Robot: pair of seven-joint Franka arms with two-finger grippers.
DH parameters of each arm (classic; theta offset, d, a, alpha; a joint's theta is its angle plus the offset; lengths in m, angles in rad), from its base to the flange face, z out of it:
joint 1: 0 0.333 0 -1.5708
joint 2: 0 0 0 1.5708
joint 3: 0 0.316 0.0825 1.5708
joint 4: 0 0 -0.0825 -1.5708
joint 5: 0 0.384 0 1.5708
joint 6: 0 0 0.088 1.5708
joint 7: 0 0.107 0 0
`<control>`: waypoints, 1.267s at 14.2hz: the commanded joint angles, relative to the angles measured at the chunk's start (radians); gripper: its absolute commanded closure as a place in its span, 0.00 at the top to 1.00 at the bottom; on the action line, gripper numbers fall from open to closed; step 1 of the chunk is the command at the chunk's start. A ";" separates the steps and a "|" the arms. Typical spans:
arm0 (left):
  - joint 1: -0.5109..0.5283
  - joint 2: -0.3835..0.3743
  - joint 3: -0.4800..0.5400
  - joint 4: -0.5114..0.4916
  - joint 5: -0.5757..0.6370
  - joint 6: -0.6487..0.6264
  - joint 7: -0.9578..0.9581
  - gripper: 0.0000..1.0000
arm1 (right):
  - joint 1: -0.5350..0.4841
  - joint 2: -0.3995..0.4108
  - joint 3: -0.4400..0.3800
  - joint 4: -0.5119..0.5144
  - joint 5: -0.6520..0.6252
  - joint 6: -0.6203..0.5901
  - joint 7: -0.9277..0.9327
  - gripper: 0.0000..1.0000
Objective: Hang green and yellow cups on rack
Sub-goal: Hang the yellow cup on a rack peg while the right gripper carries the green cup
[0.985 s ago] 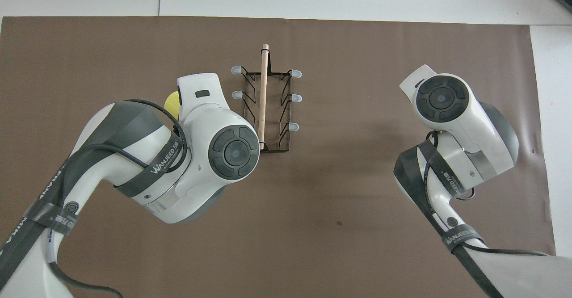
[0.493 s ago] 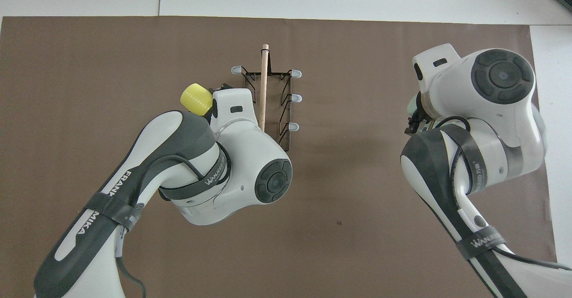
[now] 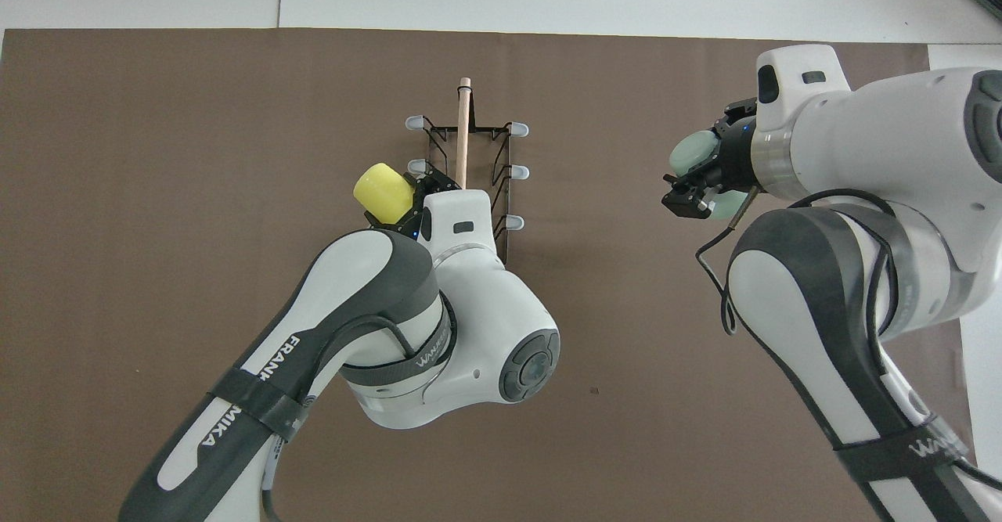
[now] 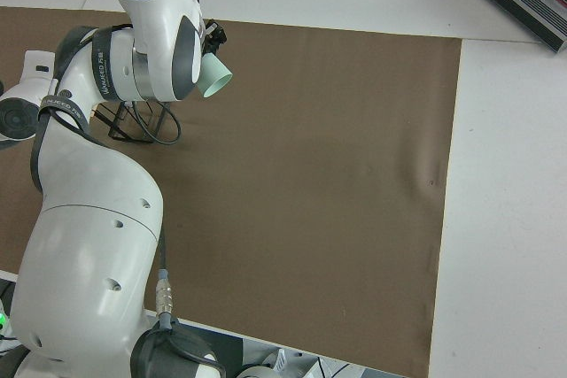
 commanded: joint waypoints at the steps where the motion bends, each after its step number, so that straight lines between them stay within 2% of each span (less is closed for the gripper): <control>1: -0.020 -0.040 0.013 -0.052 0.033 -0.015 -0.018 0.00 | -0.007 -0.021 0.010 -0.015 0.200 0.070 -0.084 0.00; 3: -0.020 -0.049 0.013 -0.073 0.049 -0.020 -0.018 0.00 | -0.006 -0.025 0.010 -0.034 0.384 0.122 -0.188 0.00; 8: -0.043 -0.051 0.011 -0.084 0.048 -0.023 -0.019 0.00 | -0.020 -0.074 0.008 -0.105 0.808 0.128 -0.481 0.00; 13: -0.057 -0.038 0.011 -0.084 0.048 -0.024 -0.024 0.00 | -0.046 -0.166 0.008 -0.261 1.147 0.113 -0.757 0.00; 15: -0.058 -0.037 0.011 -0.084 0.049 -0.024 -0.038 0.00 | -0.038 -0.212 0.008 -0.344 1.349 0.102 -0.877 0.00; 18: -0.064 -0.032 0.010 -0.077 0.048 -0.021 -0.068 0.00 | -0.008 -0.210 0.008 -0.413 1.586 0.104 -1.121 0.00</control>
